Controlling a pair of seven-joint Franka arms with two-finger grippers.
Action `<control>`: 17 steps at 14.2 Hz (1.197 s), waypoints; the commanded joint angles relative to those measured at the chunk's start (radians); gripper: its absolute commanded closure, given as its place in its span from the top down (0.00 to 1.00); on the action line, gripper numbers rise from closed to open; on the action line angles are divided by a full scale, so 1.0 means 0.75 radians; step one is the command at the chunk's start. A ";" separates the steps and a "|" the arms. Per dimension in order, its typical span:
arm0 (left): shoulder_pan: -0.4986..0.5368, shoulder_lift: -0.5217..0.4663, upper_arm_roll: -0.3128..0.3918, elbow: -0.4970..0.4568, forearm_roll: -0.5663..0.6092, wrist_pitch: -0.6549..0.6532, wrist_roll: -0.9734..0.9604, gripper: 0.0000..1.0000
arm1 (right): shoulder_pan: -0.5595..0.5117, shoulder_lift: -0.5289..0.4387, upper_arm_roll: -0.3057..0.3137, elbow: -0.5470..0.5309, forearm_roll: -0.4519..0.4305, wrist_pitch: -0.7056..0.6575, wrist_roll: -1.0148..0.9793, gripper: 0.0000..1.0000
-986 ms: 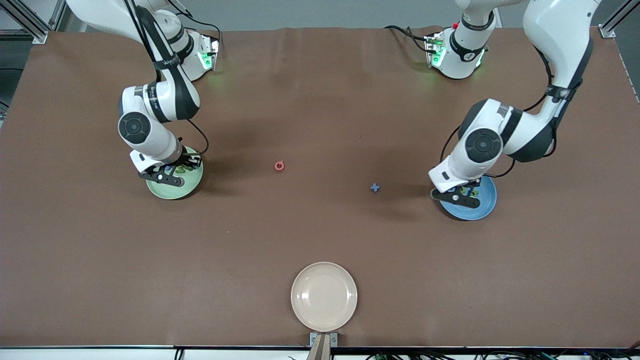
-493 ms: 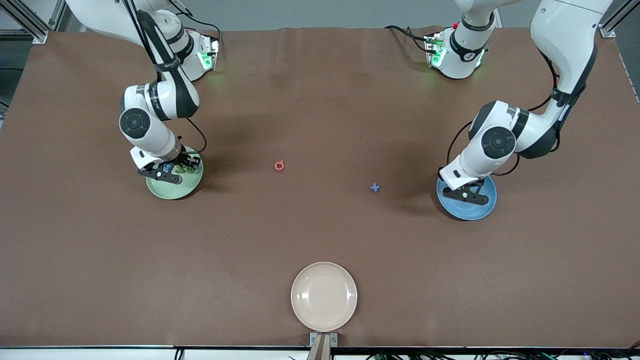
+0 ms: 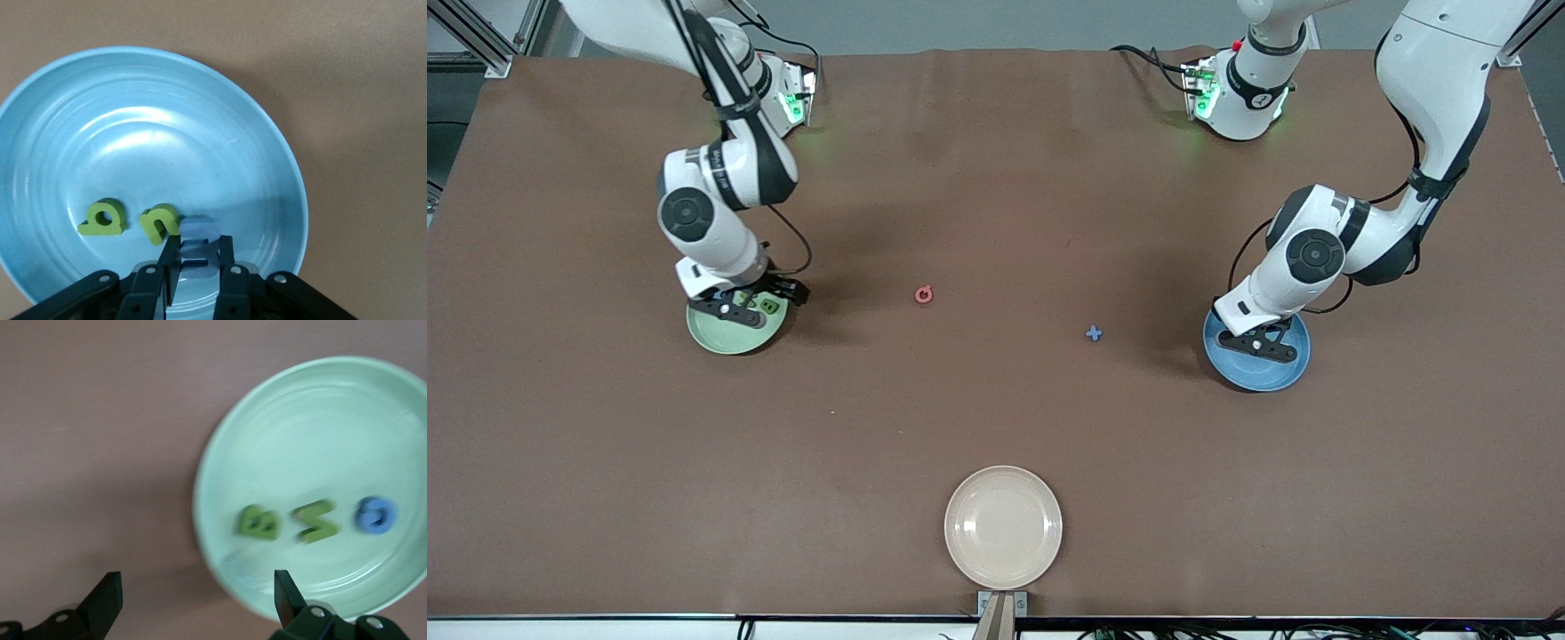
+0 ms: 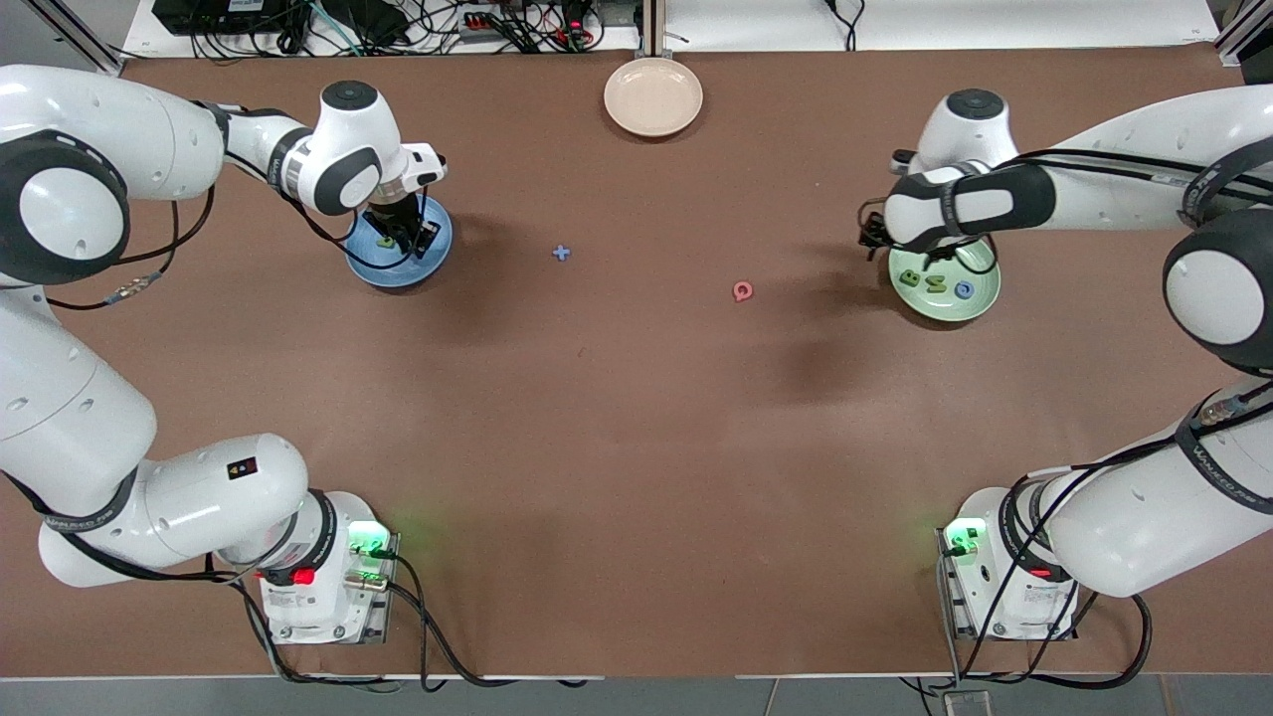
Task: Sort upper and lower case letters into plates
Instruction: 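Reach the blue x with the left gripper while the right gripper grasps the pink Q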
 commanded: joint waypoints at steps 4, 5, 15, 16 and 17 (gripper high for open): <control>0.007 0.011 -0.011 -0.006 0.028 0.019 -0.010 0.23 | 0.394 0.164 0.001 0.146 0.408 0.132 0.213 1.00; 0.007 0.007 -0.011 -0.006 0.028 0.019 -0.008 0.29 | 0.421 0.207 0.001 0.187 0.413 0.132 0.258 0.98; -0.005 -0.024 -0.203 0.252 -0.045 -0.337 -0.134 1.00 | 0.542 0.436 -0.001 0.392 0.413 0.138 0.449 0.70; -0.021 -0.015 -0.220 0.276 -0.094 -0.337 -0.248 1.00 | 0.544 0.439 -0.001 0.392 0.413 0.138 0.455 0.67; -0.058 0.015 -0.236 0.315 -0.117 -0.337 -0.389 1.00 | 0.544 0.443 -0.001 0.392 0.413 0.138 0.457 0.63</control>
